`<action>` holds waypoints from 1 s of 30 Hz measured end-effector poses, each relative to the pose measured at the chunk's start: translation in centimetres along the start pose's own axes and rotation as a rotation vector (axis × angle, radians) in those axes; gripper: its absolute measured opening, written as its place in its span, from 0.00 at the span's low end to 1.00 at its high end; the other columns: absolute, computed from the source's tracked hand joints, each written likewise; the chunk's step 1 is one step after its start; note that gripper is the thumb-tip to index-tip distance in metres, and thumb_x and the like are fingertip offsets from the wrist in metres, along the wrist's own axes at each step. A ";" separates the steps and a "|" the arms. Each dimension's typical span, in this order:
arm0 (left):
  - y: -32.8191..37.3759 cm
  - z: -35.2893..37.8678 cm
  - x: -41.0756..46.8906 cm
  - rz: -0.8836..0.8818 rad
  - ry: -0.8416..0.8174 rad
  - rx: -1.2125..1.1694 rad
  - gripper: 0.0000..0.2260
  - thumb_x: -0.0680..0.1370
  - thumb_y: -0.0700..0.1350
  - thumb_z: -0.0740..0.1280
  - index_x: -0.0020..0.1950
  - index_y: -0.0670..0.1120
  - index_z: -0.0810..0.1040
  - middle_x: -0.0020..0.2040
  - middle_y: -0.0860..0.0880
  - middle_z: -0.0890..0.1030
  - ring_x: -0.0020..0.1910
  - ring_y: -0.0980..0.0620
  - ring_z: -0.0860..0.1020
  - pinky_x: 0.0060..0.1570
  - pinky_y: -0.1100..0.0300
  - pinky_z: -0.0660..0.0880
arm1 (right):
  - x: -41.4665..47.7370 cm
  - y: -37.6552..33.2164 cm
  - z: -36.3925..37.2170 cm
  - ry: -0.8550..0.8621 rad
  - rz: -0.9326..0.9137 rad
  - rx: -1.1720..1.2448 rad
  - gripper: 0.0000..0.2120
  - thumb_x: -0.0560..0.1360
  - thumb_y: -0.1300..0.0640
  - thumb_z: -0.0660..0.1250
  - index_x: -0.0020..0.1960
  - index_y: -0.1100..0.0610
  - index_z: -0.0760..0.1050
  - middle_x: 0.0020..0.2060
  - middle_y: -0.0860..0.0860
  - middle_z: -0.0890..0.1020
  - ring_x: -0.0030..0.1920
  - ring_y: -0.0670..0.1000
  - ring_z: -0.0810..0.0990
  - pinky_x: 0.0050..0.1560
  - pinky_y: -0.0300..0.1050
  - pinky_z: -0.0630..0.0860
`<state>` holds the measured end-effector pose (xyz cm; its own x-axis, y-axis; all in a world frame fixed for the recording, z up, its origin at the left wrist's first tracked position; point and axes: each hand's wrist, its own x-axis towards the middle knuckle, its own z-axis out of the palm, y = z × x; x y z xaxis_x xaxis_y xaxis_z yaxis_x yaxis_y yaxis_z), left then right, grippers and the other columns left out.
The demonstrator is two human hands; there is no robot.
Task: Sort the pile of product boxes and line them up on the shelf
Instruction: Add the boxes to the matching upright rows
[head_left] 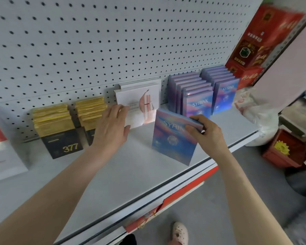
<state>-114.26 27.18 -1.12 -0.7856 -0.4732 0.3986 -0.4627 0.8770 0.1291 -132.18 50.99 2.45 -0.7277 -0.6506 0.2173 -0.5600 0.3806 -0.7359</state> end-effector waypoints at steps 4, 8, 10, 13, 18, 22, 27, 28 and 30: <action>5.9 1.7 4.0 0.104 0.056 -0.079 0.20 0.73 0.43 0.71 0.64 0.42 0.74 0.62 0.43 0.75 0.66 0.41 0.70 0.67 0.48 0.69 | 2.7 4.5 -4.5 -0.083 -0.003 0.034 0.07 0.75 0.54 0.71 0.51 0.46 0.76 0.37 0.41 0.77 0.33 0.42 0.71 0.37 0.31 0.68; 12.7 4.3 9.1 0.165 0.115 -0.143 0.19 0.74 0.41 0.70 0.64 0.42 0.75 0.60 0.44 0.75 0.64 0.43 0.71 0.68 0.49 0.66 | 6.5 10.4 -9.8 -0.191 -0.055 0.061 0.08 0.75 0.53 0.72 0.53 0.47 0.78 0.41 0.43 0.80 0.39 0.47 0.76 0.43 0.37 0.72; 16.2 5.3 11.5 0.188 0.125 -0.133 0.20 0.72 0.42 0.72 0.63 0.41 0.76 0.60 0.43 0.76 0.63 0.42 0.72 0.66 0.51 0.67 | 8.6 13.2 -12.8 -0.223 -0.069 0.085 0.08 0.74 0.52 0.72 0.52 0.45 0.78 0.42 0.42 0.81 0.41 0.48 0.77 0.47 0.43 0.73; 20.9 7.0 14.6 0.198 0.061 -0.047 0.27 0.68 0.47 0.76 0.65 0.41 0.74 0.63 0.42 0.74 0.65 0.40 0.71 0.67 0.48 0.67 | 11.9 17.1 -17.1 -0.239 -0.083 0.076 0.11 0.71 0.46 0.72 0.52 0.44 0.78 0.43 0.41 0.81 0.43 0.49 0.78 0.50 0.46 0.74; 25.2 10.3 17.4 0.095 -0.082 0.086 0.42 0.58 0.44 0.81 0.69 0.40 0.71 0.68 0.39 0.72 0.68 0.36 0.69 0.67 0.43 0.65 | 17.5 21.8 -21.5 -0.287 -0.084 0.118 0.17 0.70 0.45 0.72 0.55 0.50 0.79 0.46 0.44 0.81 0.46 0.43 0.76 0.51 0.42 0.70; 26.3 12.0 18.0 0.031 -0.030 0.141 0.43 0.57 0.41 0.80 0.70 0.42 0.69 0.67 0.40 0.73 0.66 0.38 0.71 0.67 0.46 0.65 | 20.9 23.4 -22.9 -0.394 -0.087 0.204 0.09 0.75 0.60 0.71 0.55 0.55 0.79 0.43 0.47 0.79 0.41 0.38 0.75 0.43 0.29 0.69; 27.2 12.7 18.6 -0.050 -0.030 0.190 0.39 0.60 0.39 0.77 0.70 0.47 0.69 0.67 0.41 0.71 0.68 0.40 0.68 0.68 0.48 0.63 | 25.8 26.2 -20.5 -0.220 -0.230 -0.138 0.14 0.74 0.62 0.70 0.60 0.56 0.78 0.51 0.52 0.75 0.54 0.49 0.76 0.52 0.26 0.65; 27.3 12.8 18.7 -0.060 -0.027 0.190 0.39 0.60 0.38 0.77 0.70 0.47 0.70 0.68 0.40 0.71 0.69 0.39 0.67 0.69 0.48 0.63 | 26.2 26.8 -19.8 -0.177 -0.262 -0.188 0.16 0.73 0.61 0.70 0.60 0.57 0.77 0.54 0.54 0.73 0.57 0.54 0.75 0.57 0.32 0.67; 27.6 13.1 18.8 -0.081 -0.019 0.185 0.39 0.59 0.37 0.77 0.70 0.47 0.70 0.69 0.39 0.69 0.69 0.39 0.67 0.68 0.47 0.64 | 26.0 27.4 -18.3 -0.123 -0.350 -0.259 0.22 0.70 0.55 0.73 0.62 0.56 0.74 0.61 0.56 0.70 0.63 0.59 0.72 0.63 0.46 0.69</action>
<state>-147.16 41.41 -1.94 -0.7497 -0.5447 0.3759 -0.5909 0.8067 -0.0095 -173.72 56.53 -0.30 -0.4333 -0.8367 0.3348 -0.8559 0.2657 -0.4437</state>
